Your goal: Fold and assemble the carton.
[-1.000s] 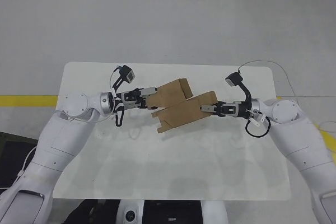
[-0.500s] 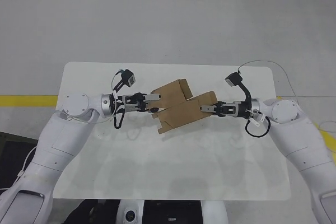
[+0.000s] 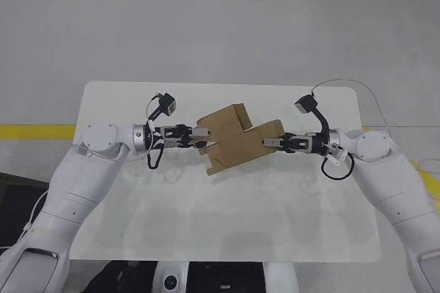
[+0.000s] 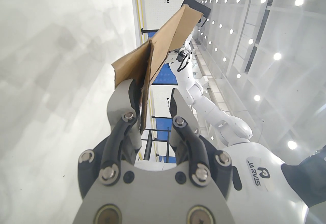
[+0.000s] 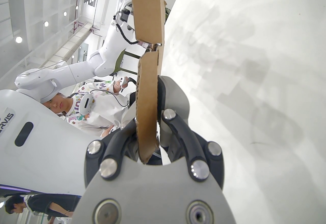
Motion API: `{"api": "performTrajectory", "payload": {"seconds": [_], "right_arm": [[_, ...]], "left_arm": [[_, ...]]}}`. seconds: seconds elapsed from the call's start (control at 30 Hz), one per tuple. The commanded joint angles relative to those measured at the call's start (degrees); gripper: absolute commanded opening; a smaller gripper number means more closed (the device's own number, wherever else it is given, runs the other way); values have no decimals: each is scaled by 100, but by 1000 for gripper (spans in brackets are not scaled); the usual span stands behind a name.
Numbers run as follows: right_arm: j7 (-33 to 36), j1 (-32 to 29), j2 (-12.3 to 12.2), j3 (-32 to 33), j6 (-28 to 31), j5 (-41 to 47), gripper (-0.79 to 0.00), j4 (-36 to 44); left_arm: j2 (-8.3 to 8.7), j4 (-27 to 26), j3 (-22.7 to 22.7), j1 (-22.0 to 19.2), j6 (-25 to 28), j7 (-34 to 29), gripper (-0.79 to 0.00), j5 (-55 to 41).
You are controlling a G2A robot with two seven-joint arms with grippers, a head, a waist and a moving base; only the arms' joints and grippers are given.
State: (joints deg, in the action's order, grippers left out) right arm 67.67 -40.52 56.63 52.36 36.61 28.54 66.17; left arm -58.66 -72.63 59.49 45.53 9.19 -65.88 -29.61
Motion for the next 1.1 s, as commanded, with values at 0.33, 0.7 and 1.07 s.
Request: {"api": "performTrajectory", "payload": {"seconds": [0.33, 0.7, 1.07], "right_arm": [[24, 0, 18, -5, -24, -14, -785, 14], [36, 23, 39, -34, -36, 9, -785, 56], [31, 73, 21, 66, -31, -65, 0, -137]], "left_arm": [[-20, 42, 54, 4, -33, 74, -613, 109], [-56, 88, 58, -53, -47, 126, -727, 153], [-78, 78, 113, -54, 18, 122, -785, 140]]}}
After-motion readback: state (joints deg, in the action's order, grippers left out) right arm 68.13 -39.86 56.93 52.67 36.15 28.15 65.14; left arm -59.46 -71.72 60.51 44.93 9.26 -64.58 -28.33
